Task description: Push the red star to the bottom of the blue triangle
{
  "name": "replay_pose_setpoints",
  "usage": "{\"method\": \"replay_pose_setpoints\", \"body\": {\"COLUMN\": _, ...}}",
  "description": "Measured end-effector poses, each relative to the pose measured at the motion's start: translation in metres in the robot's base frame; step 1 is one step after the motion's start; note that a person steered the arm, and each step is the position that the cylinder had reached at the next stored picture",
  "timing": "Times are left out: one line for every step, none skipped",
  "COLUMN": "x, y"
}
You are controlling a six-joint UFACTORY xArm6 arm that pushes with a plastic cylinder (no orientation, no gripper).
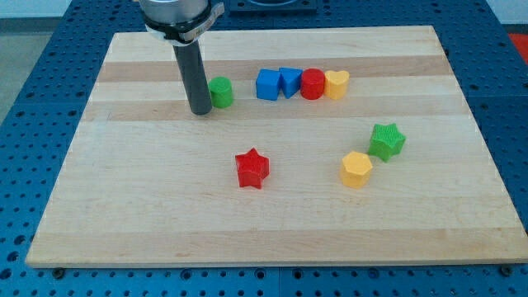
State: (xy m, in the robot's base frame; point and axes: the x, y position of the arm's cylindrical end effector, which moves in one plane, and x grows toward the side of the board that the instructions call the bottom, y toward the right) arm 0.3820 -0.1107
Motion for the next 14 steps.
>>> {"method": "replay_pose_setpoints", "body": {"x": -0.01, "y": 0.046}}
{"method": "replay_pose_setpoints", "body": {"x": -0.012, "y": 0.077}}
{"method": "replay_pose_setpoints", "body": {"x": -0.001, "y": 0.057}}
{"method": "replay_pose_setpoints", "body": {"x": 0.02, "y": 0.021}}
{"method": "replay_pose_setpoints", "body": {"x": 0.036, "y": -0.006}}
{"method": "replay_pose_setpoints", "body": {"x": 0.087, "y": -0.041}}
{"method": "replay_pose_setpoints", "body": {"x": 0.162, "y": -0.021}}
{"method": "replay_pose_setpoints", "body": {"x": 0.18, "y": 0.035}}
{"method": "replay_pose_setpoints", "body": {"x": 0.151, "y": 0.077}}
{"method": "replay_pose_setpoints", "body": {"x": 0.099, "y": 0.097}}
{"method": "replay_pose_setpoints", "body": {"x": 0.112, "y": 0.102}}
{"method": "replay_pose_setpoints", "body": {"x": 0.126, "y": 0.087}}
{"method": "replay_pose_setpoints", "body": {"x": 0.092, "y": 0.08}}
{"method": "replay_pose_setpoints", "body": {"x": 0.06, "y": 0.08}}
